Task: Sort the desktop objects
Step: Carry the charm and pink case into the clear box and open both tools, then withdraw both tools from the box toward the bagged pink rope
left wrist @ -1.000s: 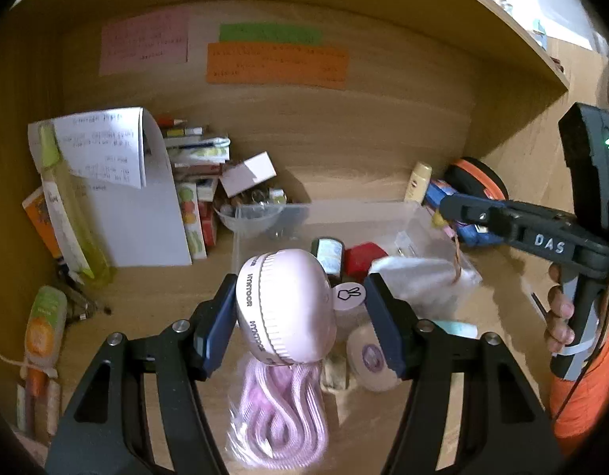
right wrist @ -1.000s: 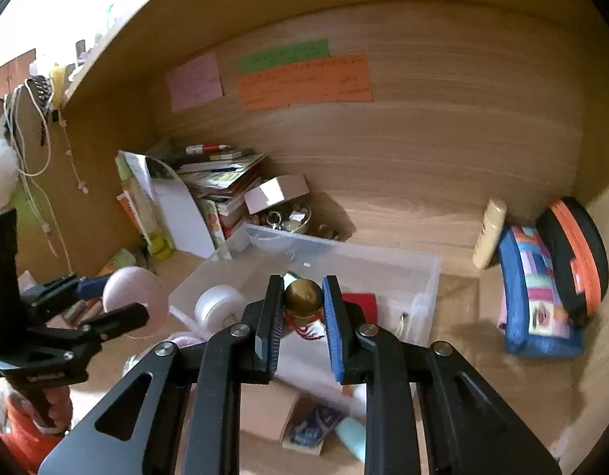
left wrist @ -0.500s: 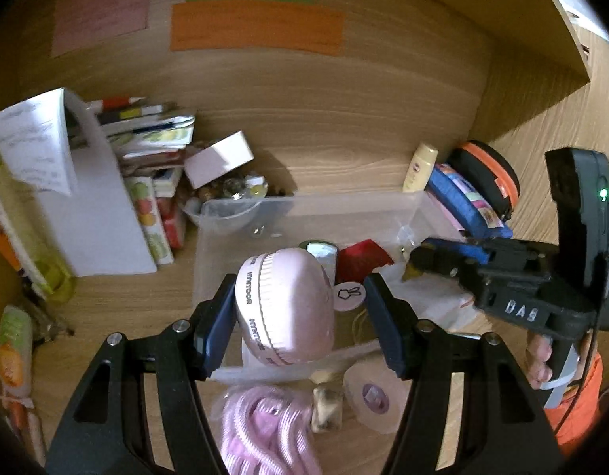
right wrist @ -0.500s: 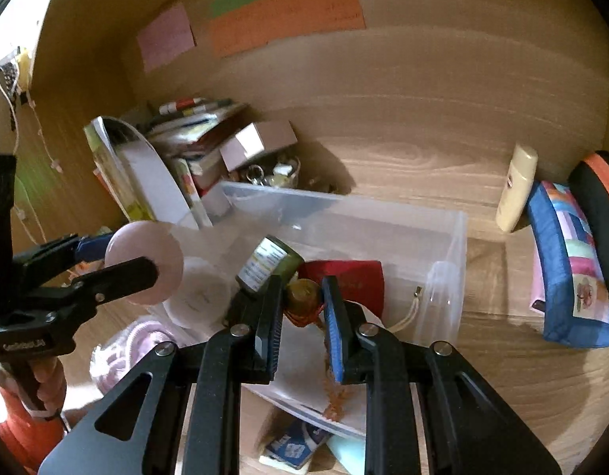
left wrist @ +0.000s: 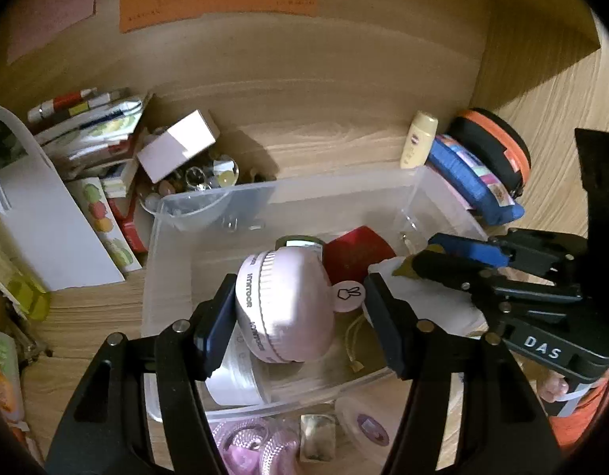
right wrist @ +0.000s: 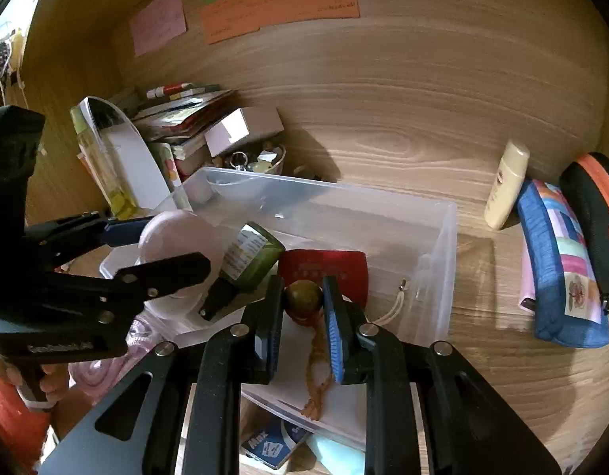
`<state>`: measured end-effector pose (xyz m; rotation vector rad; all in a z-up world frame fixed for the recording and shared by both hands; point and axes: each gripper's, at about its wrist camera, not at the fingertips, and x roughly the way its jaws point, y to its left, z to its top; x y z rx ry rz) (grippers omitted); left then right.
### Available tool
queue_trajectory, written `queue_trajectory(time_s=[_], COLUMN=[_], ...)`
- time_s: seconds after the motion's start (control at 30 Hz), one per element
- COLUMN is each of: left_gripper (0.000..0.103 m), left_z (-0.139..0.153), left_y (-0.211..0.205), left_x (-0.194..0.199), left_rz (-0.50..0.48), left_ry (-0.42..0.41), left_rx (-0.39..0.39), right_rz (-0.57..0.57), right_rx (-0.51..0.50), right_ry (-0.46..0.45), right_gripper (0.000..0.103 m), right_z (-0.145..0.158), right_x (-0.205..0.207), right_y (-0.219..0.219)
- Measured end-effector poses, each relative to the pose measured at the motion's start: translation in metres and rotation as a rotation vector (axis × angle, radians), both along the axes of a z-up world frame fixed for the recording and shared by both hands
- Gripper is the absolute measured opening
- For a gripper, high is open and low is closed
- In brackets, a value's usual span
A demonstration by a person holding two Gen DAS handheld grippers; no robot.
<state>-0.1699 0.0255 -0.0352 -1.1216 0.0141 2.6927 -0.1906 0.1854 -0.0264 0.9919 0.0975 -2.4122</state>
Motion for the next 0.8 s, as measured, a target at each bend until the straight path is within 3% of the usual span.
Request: queue_trajectory(time_s=[0.17,0.23,0.37,0.57,0.63,0.8], left_gripper=[0.063,0.063,0.063,0.064,0.068,0.074], left_z=[-0.004,-0.005,0.002,0.018,0.023,0.038], left_y=[0.001,0.001,0.0,-0.003,-0.008,-0.021], left_x=[-0.002,-0.002,0.003,0.017,0.022,0.038], left_rz=[-0.001,-0.001,-0.001,0.004,0.013,0.035], left_ry=[-0.022,-0.027,-0.013,0.017,0.025,0.058], left_rx=[0.0,-0.001,0.011,0.017,0.023,0.025], right_rz=[0.007,0.005,-0.001,0.004,0.01,-0.003], right_rx=[0.003,0.004,0.003,0.003,-0.012,-0.02], right_ry=[-0.02,-0.023,-0.002,0.032,0.045,0.104], right_gripper=[0.021,0.026,0.045,0.055,0.058,0.075], right_z=[-0.002,-0.002,0.003,0.012,0.018,0.034], right_x=[-0.001,-0.001,0.002,0.008,0.011,0.025], right_y=[-0.001,-0.001,-0.001,-0.001,0.0,0.0])
